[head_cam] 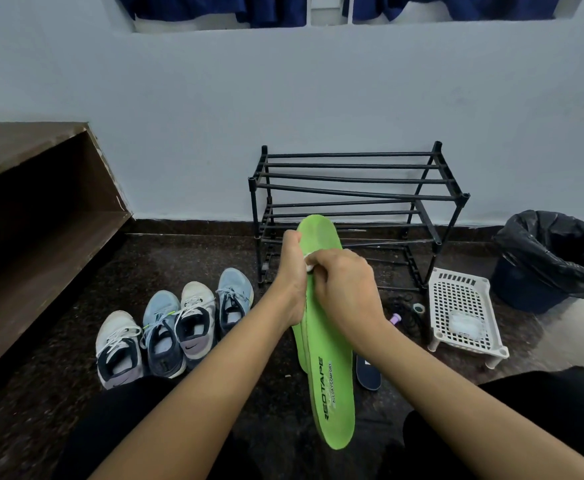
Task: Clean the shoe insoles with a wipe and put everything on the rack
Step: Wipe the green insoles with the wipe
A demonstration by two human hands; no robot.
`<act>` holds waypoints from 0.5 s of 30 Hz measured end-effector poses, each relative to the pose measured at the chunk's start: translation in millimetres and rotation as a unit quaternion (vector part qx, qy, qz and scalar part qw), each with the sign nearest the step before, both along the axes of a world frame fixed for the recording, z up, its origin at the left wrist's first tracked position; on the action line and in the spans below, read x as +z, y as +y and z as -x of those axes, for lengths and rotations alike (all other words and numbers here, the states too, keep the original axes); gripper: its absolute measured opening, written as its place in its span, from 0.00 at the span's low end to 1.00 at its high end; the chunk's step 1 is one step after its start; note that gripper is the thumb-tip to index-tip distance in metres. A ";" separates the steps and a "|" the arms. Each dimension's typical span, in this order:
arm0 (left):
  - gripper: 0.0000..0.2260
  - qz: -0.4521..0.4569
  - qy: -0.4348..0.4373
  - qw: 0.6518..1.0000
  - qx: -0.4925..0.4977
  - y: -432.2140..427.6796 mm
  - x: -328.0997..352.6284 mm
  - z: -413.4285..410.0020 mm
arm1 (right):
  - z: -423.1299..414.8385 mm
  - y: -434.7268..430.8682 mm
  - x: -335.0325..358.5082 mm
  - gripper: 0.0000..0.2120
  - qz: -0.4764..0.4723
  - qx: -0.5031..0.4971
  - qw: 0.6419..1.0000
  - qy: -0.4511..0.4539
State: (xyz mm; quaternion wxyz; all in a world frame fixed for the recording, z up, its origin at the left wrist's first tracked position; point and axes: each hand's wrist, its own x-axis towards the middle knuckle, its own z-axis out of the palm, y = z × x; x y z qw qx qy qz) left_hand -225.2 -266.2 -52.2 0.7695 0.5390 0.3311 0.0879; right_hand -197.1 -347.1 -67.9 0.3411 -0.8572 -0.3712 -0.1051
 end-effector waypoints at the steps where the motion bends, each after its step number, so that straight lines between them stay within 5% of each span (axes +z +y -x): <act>1: 0.26 -0.002 0.001 1.000 -0.004 -1.8 -0.5 0.1 | -2.6 -0.6 1.2 0.13 -0.007 -0.002 1.000 0.003; 9: 0.28 0.029 -0.074 0.995 -0.060 -20.9 -2.9 -1.1 | -37.6 -11.7 24.8 0.12 -0.074 -0.089 0.993 -0.007; 15: 0.25 0.005 -0.045 0.999 -0.030 -8.6 0.0 -1.3 | -17.5 -5.4 13.9 0.13 -0.031 -0.049 0.998 -0.025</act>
